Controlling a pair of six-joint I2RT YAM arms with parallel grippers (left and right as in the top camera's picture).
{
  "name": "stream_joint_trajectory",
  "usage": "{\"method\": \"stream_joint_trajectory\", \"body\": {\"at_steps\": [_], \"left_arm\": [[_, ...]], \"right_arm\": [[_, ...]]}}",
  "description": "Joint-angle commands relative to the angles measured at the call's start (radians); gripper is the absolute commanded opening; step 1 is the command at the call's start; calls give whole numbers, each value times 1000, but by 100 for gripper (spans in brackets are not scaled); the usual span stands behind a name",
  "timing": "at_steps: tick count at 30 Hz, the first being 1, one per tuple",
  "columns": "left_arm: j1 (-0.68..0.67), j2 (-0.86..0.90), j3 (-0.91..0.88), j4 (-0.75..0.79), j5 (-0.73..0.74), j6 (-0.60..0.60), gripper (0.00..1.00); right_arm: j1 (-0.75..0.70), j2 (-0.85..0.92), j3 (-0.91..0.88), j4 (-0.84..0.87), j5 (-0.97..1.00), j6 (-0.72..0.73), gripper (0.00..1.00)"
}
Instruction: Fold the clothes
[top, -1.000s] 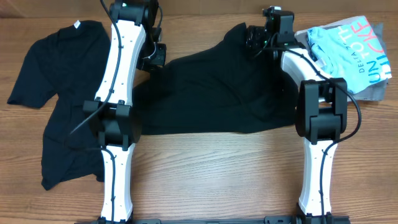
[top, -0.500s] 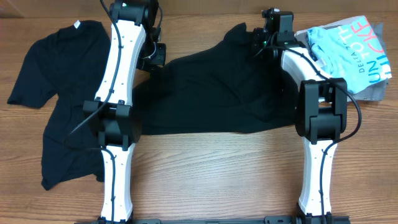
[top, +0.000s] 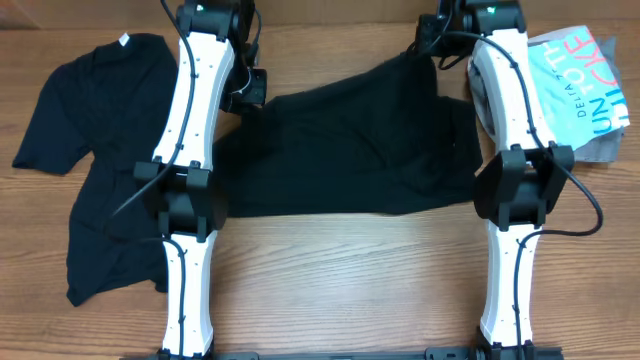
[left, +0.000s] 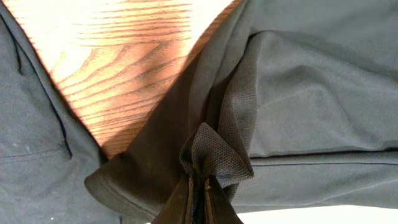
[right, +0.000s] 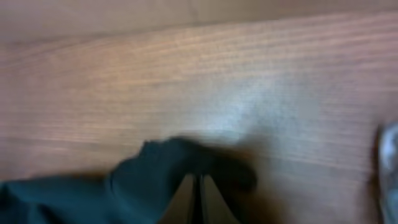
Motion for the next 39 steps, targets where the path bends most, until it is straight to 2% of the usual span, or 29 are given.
{"method": "stream_joint_trajectory", "body": {"at_steps": [1, 5, 12, 20, 27, 31, 39], "left_arm": [[25, -1, 25, -11, -7, -9, 4], [54, -26, 25, -11, -3, 2, 4], [124, -106, 25, -11, -3, 13, 4], [138, -134, 25, -11, -35, -16, 4], [144, -146, 21, -11, -45, -18, 4], [135, -147, -5, -11, -43, -17, 4], [116, -147, -267, -11, -117, -9, 4]], "right_arm": [[2, -4, 89, -188, 24, -35, 4], [1, -4, 92, -349, 24, -35, 4], [-45, -60, 92, -483, 5, -7, 4], [-90, -158, 66, -497, -40, 41, 4], [-90, -267, -150, -497, -6, 41, 4], [-90, -309, -344, -497, 18, 36, 4], [-105, -315, -611, -493, 158, 59, 4]]}}
